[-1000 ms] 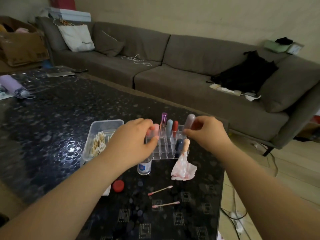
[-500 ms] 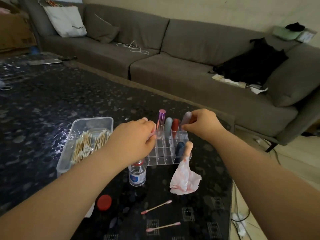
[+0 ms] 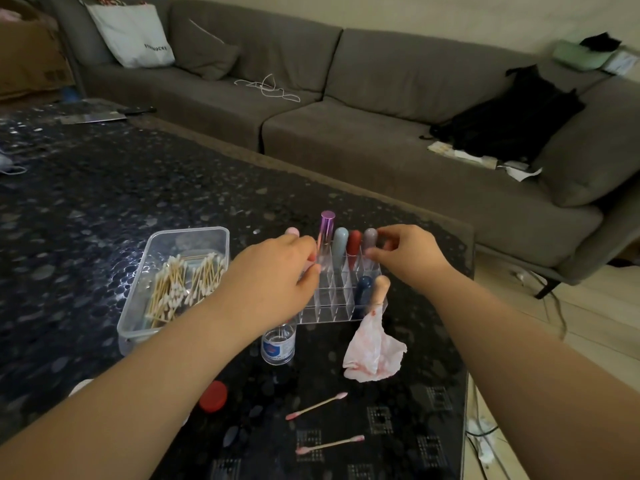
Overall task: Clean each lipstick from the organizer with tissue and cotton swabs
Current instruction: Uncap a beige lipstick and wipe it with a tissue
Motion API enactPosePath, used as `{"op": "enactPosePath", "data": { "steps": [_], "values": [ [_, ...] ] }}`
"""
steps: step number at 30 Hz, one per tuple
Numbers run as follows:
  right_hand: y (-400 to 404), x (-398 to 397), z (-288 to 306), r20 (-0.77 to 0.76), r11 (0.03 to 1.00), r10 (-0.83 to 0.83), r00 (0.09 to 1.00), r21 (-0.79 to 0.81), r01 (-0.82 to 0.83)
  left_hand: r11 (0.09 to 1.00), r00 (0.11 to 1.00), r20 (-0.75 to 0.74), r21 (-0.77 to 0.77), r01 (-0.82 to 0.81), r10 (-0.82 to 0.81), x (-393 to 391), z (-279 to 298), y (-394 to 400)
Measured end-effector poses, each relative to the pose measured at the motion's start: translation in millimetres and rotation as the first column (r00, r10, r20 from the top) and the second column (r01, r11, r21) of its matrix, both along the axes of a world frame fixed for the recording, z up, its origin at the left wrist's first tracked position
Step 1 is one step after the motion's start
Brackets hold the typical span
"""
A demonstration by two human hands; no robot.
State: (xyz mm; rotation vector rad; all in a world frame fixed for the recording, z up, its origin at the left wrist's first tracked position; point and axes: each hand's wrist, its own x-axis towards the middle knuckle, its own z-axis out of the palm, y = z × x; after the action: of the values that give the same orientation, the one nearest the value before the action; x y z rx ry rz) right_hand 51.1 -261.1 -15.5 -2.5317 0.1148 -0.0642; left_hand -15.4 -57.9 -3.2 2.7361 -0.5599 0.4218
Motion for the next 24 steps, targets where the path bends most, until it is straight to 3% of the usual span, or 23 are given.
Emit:
{"op": "enactPosePath", "data": {
  "steps": [5, 10, 14, 21, 24],
  "values": [
    [-9.0, -30.8, 6.7, 0.068, 0.997, 0.074, 0.995, -0.039, -0.071, 0.997, 0.998, -0.037, -0.061, 0.046, -0.048, -9.4, 8.3, -17.8],
    [-15.0, -55.8, -2.2, -0.057, 0.965, 0.215, 0.975, -0.141, -0.221, 0.995, 0.996, -0.04, -0.059, 0.076, -0.078, -21.9, 3.1, -33.1],
    [-13.8, -57.1, -4.6, -0.036, 0.983, 0.162, 0.986, -0.075, -0.165, 0.994, 0.996, -0.065, -0.093, 0.06, -0.066, -32.7, 3.5, -33.0],
    [-16.0, -95.9, 50.5, 0.135, 0.994, 0.09, 0.987, 0.051, -0.098, 0.974, 0.995, 0.015, -0.203, 0.099, -0.098, -70.5, 6.6, -20.4],
    [-3.6, -130.8, 54.9, 0.084, 0.97, 0.125, 0.989, 0.199, -0.14, 0.945, 0.988, -0.104, -0.317, 0.074, -0.112, -89.5, 2.4, -20.1]
  ]
}}
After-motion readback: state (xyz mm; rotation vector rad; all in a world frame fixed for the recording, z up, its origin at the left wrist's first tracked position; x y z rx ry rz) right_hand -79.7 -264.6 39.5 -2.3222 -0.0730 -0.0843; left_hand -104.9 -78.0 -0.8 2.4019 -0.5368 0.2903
